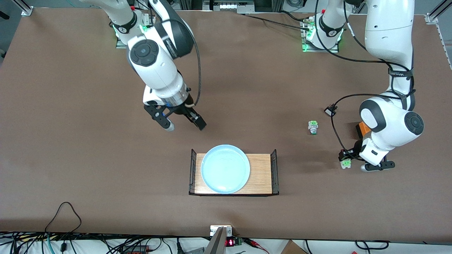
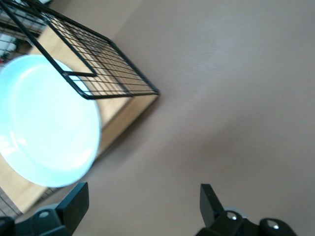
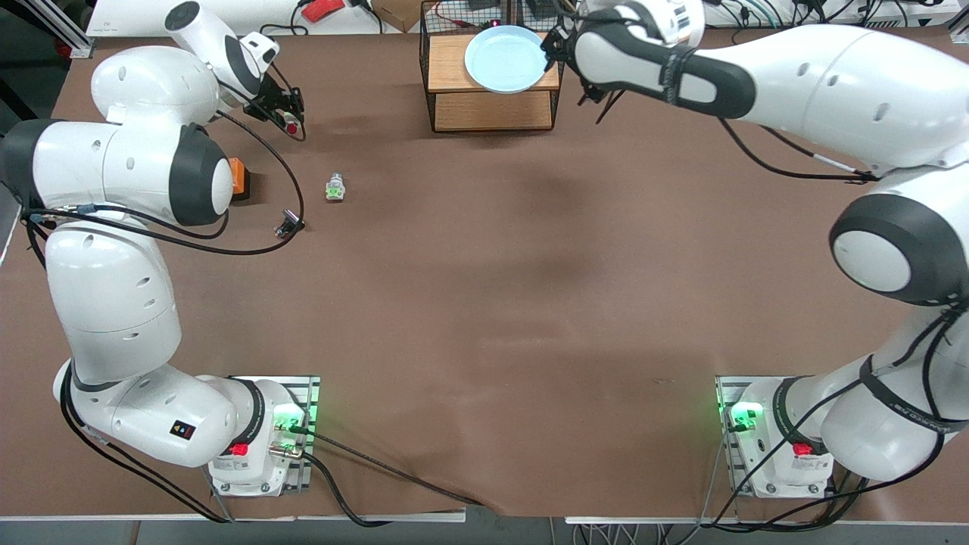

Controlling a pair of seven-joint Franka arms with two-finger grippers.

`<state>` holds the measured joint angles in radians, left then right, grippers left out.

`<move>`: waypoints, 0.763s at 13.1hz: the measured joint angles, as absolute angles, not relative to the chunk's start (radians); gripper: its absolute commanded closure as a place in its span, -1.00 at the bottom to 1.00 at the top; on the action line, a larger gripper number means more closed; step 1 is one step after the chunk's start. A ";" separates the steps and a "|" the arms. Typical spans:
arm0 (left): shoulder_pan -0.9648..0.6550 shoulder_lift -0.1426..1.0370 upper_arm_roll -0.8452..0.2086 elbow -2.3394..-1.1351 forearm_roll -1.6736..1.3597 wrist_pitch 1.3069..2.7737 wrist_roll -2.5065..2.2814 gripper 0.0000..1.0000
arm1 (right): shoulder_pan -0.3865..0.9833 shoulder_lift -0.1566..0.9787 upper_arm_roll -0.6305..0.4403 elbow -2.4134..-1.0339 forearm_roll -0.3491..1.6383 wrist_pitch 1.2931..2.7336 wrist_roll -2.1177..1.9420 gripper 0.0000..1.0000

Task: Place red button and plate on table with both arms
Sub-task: 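Lower the switch with the left gripper while the right gripper reaches the plate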

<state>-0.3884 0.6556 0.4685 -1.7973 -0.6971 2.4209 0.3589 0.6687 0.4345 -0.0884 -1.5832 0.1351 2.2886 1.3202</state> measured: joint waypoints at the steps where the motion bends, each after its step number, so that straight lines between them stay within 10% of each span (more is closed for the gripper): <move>1: -0.388 0.669 0.468 -1.801 -0.752 2.427 0.416 0.99 | 0.679 0.462 -0.088 -1.577 0.135 2.335 1.352 -1.00; 10: -0.369 0.709 0.468 -1.809 -0.881 2.436 0.625 0.46 | 0.699 0.577 -0.103 -1.515 0.135 2.488 1.410 -1.00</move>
<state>-0.3686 0.7086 0.4675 -1.8092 -0.8810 2.4357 0.6249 0.6994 0.5765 -0.1034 -1.5148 0.1351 2.4884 1.4097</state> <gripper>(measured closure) 0.551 0.000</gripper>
